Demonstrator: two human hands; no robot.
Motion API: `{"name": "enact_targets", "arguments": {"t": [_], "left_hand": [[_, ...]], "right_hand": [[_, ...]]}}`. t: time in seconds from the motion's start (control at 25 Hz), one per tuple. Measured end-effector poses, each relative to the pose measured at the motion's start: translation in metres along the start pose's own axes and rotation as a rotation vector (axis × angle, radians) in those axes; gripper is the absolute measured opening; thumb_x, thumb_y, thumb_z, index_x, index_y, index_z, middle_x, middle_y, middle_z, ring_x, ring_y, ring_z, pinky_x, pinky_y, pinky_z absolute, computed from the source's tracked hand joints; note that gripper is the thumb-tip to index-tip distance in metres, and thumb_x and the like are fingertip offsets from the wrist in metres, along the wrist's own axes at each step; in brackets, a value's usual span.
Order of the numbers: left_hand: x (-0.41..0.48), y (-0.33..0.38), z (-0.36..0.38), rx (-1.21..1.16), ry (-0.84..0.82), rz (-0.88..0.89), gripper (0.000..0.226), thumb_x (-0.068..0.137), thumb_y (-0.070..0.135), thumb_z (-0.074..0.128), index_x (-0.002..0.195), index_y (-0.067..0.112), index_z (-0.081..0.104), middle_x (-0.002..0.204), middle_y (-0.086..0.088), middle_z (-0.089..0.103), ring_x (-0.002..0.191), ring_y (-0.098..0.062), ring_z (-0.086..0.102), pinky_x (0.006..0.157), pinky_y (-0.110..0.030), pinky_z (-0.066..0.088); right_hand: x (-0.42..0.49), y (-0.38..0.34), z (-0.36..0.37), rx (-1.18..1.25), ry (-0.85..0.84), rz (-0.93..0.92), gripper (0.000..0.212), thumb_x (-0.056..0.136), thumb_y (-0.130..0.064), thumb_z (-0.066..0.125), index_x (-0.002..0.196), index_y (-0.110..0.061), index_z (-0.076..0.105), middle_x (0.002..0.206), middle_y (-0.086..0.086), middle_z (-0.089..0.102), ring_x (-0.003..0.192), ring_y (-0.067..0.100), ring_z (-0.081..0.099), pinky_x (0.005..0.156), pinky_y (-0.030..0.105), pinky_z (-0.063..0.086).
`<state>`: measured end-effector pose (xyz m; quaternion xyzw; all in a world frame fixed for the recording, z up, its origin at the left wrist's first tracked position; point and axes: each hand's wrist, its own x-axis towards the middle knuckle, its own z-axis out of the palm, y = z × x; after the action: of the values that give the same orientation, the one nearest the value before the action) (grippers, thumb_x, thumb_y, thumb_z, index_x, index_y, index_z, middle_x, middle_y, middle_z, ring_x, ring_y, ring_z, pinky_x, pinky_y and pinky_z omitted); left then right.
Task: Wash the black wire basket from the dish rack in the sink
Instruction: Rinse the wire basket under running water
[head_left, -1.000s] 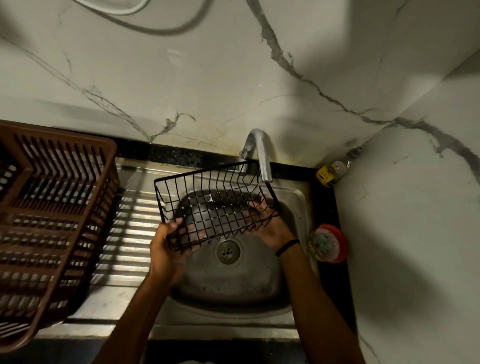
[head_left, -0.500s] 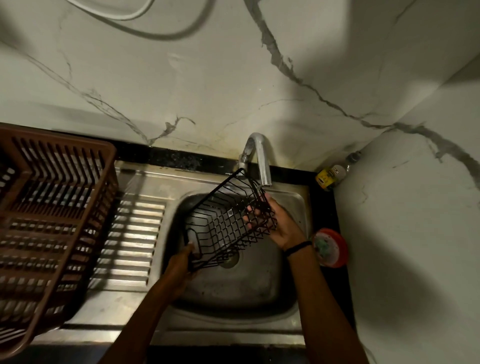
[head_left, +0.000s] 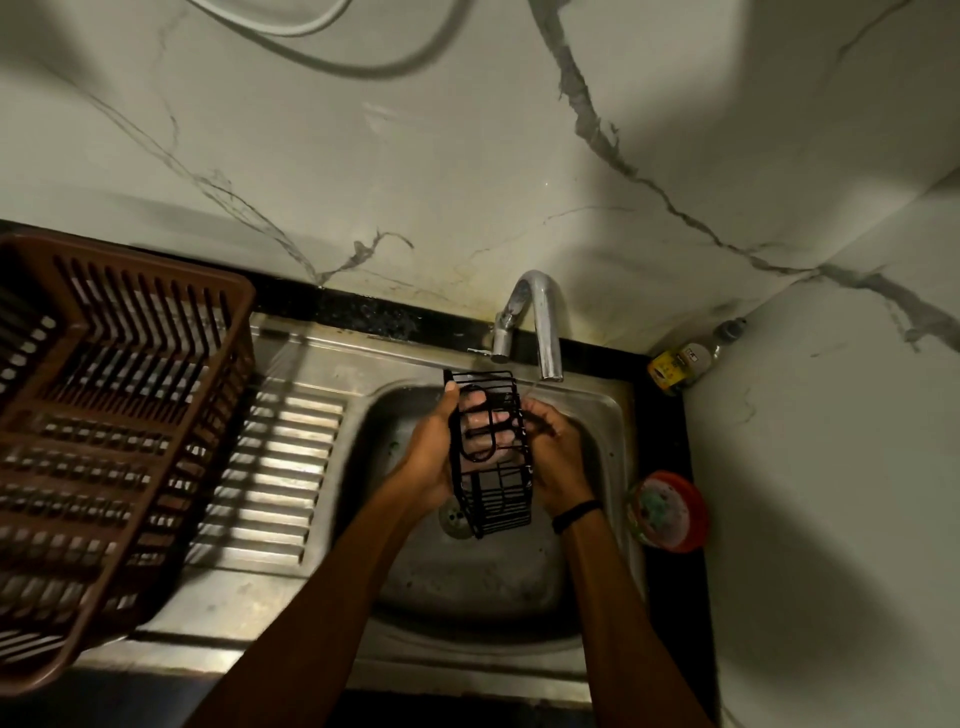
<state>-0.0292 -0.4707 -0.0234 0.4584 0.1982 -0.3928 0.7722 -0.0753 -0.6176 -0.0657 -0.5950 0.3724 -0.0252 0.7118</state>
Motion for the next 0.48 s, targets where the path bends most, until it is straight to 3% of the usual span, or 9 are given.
{"name": "enact_targets", "arguments": {"t": [0.12,0.24,0.36,0.48], "left_hand": [[0.004,0.006,0.012,0.008,0.025,0.014,0.055,0.108,0.046,0.037,0.133,0.001,0.057,0.114,-0.019,0.074,0.079,-0.03,0.071,0.067,-0.04,0.063],[0.002,0.009,0.02,0.044,0.03,0.037,0.048,0.109,0.041,0.037,0.125,0.002,0.061,0.11,-0.019,0.075,0.062,-0.021,0.071,0.063,-0.035,0.062],[0.003,0.006,0.024,0.118,0.024,0.102,0.045,0.109,0.04,0.038,0.122,0.004,0.062,0.099,-0.013,0.078,0.064,-0.021,0.074,0.052,-0.027,0.059],[0.011,0.004,0.029,0.113,0.045,0.166,0.049,0.108,0.044,0.038,0.118,0.004,0.063,0.104,-0.016,0.077,0.07,-0.024,0.076,0.05,-0.024,0.055]], "right_hand": [[-0.004,0.003,0.005,0.042,0.081,-0.011,0.019,0.093,-0.016,0.058,0.104,-0.023,0.072,0.099,0.007,0.074,0.085,0.023,0.07,0.068,0.033,0.053],[-0.006,-0.001,0.007,0.077,0.173,0.021,0.019,0.098,-0.021,0.053,0.106,-0.021,0.07,0.097,0.004,0.074,0.085,0.021,0.069,0.067,0.032,0.052],[-0.003,0.0,0.007,0.001,0.163,-0.023,0.025,0.102,-0.032,0.046,0.111,-0.025,0.068,0.097,0.0,0.074,0.088,0.019,0.07,0.07,0.031,0.051],[-0.002,-0.009,0.011,-0.026,0.152,-0.066,0.03,0.105,-0.033,0.04,0.118,-0.022,0.065,0.1,0.0,0.072,0.088,0.016,0.07,0.07,0.028,0.053]]}}
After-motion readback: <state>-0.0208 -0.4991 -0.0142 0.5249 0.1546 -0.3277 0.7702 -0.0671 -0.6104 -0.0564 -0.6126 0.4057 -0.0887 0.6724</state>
